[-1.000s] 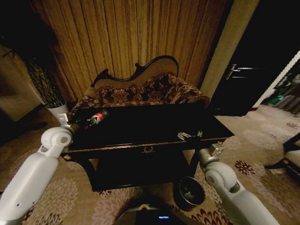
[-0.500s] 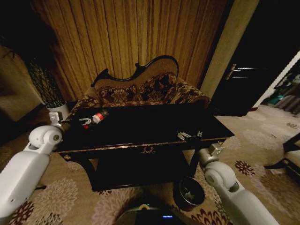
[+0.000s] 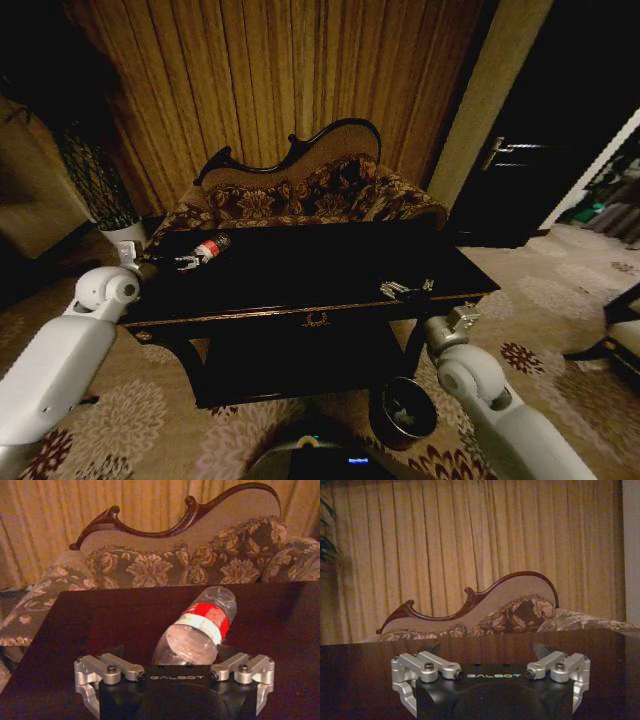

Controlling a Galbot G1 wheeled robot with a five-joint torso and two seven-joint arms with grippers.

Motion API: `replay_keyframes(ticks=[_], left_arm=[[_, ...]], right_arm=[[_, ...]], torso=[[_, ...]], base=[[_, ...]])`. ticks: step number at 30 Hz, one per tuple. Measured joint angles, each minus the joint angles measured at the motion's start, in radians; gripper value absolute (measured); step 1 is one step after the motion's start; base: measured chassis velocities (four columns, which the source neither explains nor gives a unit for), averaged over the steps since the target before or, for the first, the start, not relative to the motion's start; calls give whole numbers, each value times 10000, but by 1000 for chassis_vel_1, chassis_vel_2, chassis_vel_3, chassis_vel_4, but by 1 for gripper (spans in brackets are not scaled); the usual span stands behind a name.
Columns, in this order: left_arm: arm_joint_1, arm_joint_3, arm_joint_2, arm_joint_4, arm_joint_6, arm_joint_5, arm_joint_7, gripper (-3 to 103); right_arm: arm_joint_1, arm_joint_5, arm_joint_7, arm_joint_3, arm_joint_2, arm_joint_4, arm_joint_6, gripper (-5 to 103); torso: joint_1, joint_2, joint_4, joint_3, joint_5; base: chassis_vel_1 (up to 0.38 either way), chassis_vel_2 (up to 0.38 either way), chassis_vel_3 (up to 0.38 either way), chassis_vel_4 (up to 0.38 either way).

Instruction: Move to the front of the table and place the trash on the table into the trash bin.

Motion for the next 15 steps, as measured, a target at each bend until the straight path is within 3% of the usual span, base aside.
replay_keyframes(ticks=[15], left_arm=[[-409, 441, -290, 647, -4, 254, 217, 100]], right_arm=[[43, 66, 12, 54, -128, -46, 131, 100]], torso=[[1, -1, 0, 1, 0]], base=[[0, 0, 0, 0]])
